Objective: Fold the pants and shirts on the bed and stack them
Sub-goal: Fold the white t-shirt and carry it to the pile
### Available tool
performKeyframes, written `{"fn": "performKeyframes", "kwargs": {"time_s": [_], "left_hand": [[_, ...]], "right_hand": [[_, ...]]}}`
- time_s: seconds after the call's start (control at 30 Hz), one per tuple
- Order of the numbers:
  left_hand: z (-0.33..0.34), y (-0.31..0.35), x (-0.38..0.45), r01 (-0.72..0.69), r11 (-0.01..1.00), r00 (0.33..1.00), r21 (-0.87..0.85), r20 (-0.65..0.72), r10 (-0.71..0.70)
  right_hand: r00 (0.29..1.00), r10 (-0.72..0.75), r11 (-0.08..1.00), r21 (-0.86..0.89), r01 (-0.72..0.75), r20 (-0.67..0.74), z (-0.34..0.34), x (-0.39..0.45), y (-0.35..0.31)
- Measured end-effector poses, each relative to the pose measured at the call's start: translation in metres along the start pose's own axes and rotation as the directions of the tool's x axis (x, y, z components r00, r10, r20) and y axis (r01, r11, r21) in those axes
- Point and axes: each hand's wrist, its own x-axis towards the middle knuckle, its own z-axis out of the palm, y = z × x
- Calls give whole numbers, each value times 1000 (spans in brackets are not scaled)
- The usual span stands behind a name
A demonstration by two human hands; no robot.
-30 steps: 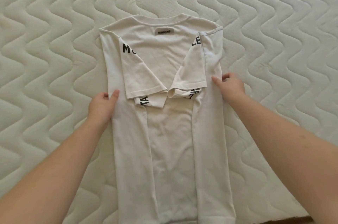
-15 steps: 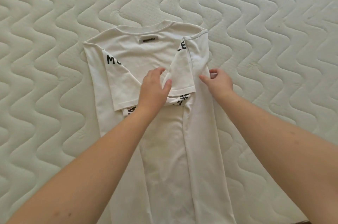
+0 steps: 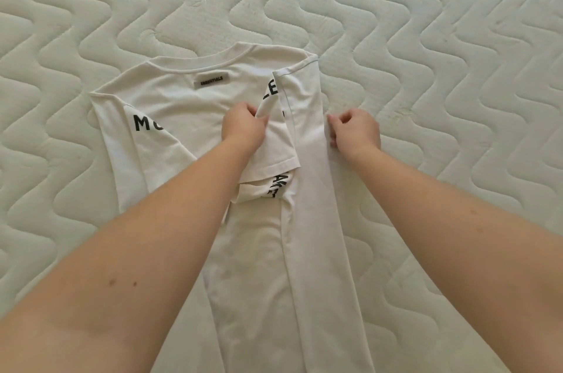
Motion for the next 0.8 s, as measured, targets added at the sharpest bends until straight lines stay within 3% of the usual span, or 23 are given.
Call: {"fn": "performKeyframes", "kwargs": {"time_s": [0.07, 0.13, 0.2, 0.27, 0.4, 0.5, 0.6, 0.7, 0.8], "left_hand": [[-2, 2, -9, -28, 999, 999, -34, -20, 28], [-7, -1, -30, -129, 990, 981, -62, -155, 118], [-9, -9, -64, -276, 954, 921, -115, -315, 228], [-2, -24, -109, -312, 930, 905, -195, -358, 228], [37, -61, -185, -74, 963, 983, -260, -182, 26], [61, -73, -207, 80, 967, 994, -243, -51, -95], [67, -73, -202, 174, 945, 985, -277, 43, -169], [67, -77, -193, 155, 975, 981, -162, 139, -133], [65, -84, -199, 184, 931, 970, -316, 209, -121]], "right_hand": [[999, -36, 999, -20, 36, 15, 1, -5, -1], [997, -65, 995, -79, 68, 40, 0, -11, -2], [992, -64, 987, -140, 79, 113, 0, -21, 2], [981, -52, 960, -260, 101, 188, 1, -34, 10], [981, -94, 906, -394, 154, 169, -1, -54, 22], [985, -136, 882, -439, 170, 110, -7, -66, 31], [974, -63, 902, -405, 149, 218, -11, -77, 45], [947, -33, 860, -474, 190, 320, -17, -94, 61], [954, -137, 853, -458, 251, 267, -20, -111, 79]]}}
